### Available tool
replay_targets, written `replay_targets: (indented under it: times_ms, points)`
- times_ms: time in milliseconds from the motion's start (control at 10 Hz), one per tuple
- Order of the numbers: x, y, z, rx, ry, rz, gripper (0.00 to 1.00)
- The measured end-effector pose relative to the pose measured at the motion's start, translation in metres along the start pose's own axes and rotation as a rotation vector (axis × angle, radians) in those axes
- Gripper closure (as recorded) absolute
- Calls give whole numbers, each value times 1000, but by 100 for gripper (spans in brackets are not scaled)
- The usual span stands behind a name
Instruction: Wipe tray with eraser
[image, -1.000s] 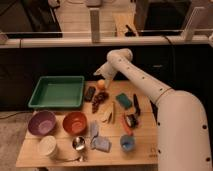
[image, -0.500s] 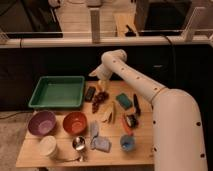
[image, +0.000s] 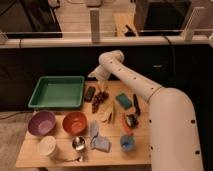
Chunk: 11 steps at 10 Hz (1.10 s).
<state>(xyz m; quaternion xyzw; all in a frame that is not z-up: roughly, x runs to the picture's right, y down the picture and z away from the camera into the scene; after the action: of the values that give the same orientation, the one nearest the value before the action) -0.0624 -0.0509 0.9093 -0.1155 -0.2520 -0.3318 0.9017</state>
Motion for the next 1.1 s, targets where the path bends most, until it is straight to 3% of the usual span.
replay_targets:
  times_ms: [200,400,700,1100]
  points:
    - [0,-2,5,3,-4,-5,20]
    - [3,-10,17,30,-10,-17,21]
    - [7,-14,29,39,-2,-23,38]
    - [6,-16,42,46,-2,-45,39]
